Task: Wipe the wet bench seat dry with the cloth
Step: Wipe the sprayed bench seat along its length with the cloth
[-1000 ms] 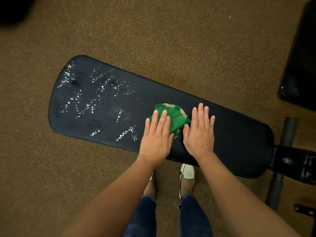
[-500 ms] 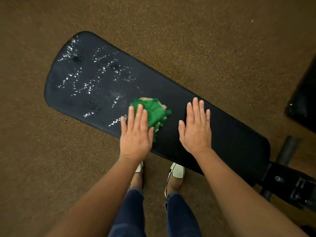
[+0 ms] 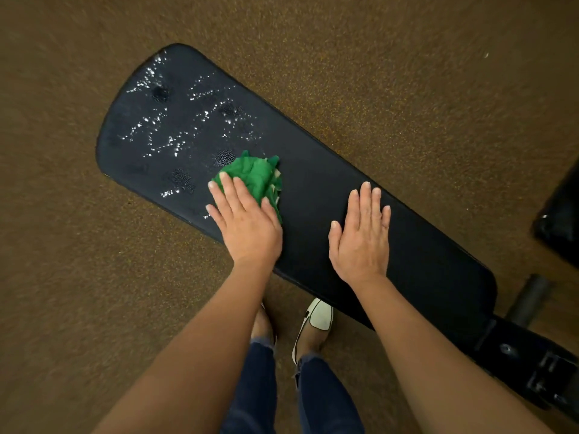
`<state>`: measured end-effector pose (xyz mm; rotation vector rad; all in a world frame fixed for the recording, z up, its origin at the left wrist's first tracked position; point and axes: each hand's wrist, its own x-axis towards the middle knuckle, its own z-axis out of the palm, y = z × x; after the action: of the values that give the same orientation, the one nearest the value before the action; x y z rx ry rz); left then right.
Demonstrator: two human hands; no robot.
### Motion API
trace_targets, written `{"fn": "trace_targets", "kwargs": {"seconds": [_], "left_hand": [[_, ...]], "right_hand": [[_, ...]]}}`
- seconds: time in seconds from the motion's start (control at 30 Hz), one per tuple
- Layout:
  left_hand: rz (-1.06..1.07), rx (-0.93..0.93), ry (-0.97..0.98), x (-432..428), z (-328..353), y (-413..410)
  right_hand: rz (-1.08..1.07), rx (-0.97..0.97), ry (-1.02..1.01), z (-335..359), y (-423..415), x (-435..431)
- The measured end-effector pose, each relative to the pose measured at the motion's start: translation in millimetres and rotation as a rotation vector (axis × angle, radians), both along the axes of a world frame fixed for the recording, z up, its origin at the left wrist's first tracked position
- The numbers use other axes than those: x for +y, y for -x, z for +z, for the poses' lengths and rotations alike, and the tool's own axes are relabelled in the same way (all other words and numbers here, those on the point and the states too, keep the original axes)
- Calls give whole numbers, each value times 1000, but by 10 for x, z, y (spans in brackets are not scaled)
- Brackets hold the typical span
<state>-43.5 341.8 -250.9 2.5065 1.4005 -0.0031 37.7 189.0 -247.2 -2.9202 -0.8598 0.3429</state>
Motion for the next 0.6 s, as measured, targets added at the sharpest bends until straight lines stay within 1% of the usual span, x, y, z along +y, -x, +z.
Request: {"fn": "trace_targets", "kwargs": {"seconds": [0.03,0.07,0.13,0.2,0.23,0.27,0.33,0.37,0.4,0.43,0.47,0.57,0.6], "left_hand": [[15,-14,13,-77,21,-37],[-39,-30,18,-203,28,-10],[-212,-41,55,-489,36,213],[-288,-34,70,-557,13,469],[-247,-45,62,-488,-16,520],[-150,-62,46,-379,-35,502],[140,-110,31,-137,-24,311],[287,-131,53,-48,-16,195],[383,-140,84,-26,-4,93],[419,-145,105,-83,10,34],[390,-145,108,-208,11,24],[149,-119,95,-714,21,179],[122,-135,87,-759,2,227]], "right_hand": [[0,-1,-2,-2,1,0],[0,-1,-4,-2,1,-1],[1,4,-12,-9,2,3],[3,8,-13,-9,-1,1],[5,5,-9,-6,-3,1],[5,2,-3,-4,-4,1],[4,-5,13,6,-1,2],[4,-12,18,7,1,3],[3,-17,21,10,2,6],[2,-18,24,11,7,9],[0,-20,24,11,12,13],[-8,-22,19,2,22,26],[-10,-19,23,2,23,28]]}}
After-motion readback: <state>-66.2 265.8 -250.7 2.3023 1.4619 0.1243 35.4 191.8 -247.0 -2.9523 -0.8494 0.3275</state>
